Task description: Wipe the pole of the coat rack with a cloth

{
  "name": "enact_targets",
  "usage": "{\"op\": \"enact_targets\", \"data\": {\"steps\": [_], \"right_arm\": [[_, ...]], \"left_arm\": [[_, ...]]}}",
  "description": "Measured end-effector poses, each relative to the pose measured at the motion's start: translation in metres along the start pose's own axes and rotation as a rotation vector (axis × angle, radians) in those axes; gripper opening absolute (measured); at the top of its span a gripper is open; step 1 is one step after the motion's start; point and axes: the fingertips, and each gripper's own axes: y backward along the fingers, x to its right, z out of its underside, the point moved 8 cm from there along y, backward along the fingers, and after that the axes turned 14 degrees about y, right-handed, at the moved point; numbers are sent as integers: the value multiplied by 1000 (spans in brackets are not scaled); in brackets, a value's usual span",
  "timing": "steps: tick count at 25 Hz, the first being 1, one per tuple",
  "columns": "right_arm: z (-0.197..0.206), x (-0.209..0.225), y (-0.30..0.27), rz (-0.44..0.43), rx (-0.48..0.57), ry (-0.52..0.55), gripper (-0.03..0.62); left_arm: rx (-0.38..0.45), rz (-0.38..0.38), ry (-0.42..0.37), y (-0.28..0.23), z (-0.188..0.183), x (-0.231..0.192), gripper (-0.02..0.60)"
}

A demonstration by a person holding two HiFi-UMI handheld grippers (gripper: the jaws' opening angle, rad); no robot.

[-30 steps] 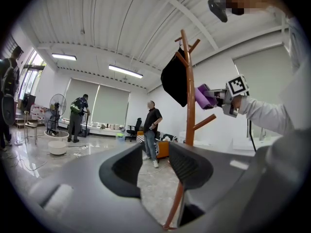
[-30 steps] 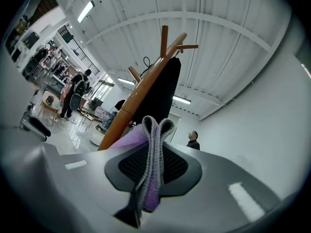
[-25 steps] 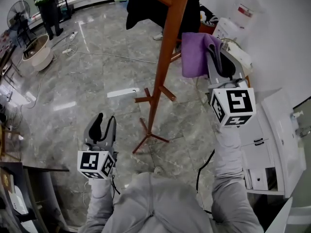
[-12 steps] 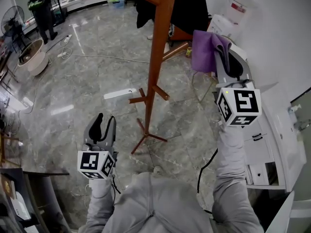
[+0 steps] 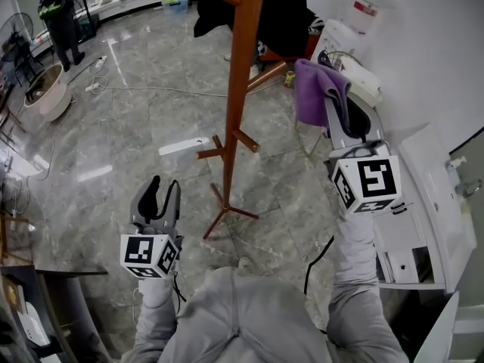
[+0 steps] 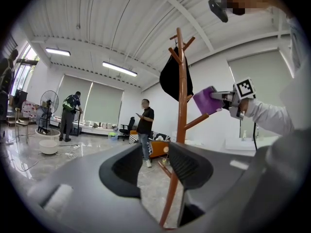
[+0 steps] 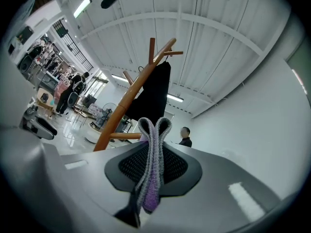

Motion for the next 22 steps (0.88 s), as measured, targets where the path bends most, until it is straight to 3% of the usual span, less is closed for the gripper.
{"op": "enact_targets", "data": {"steps": [7, 15, 22], "right_arm": [[-15, -27, 18, -157, 162, 79, 54], [-34, -48, 20, -421, 337, 348, 54], [-28, -79, -6, -601, 328, 639, 54]], "left_arm": [[-4, 12, -1, 0, -1, 2, 178], [-4, 15, 3, 0, 1, 5, 178], [9, -30, 5, 8, -1, -1, 178]]}}
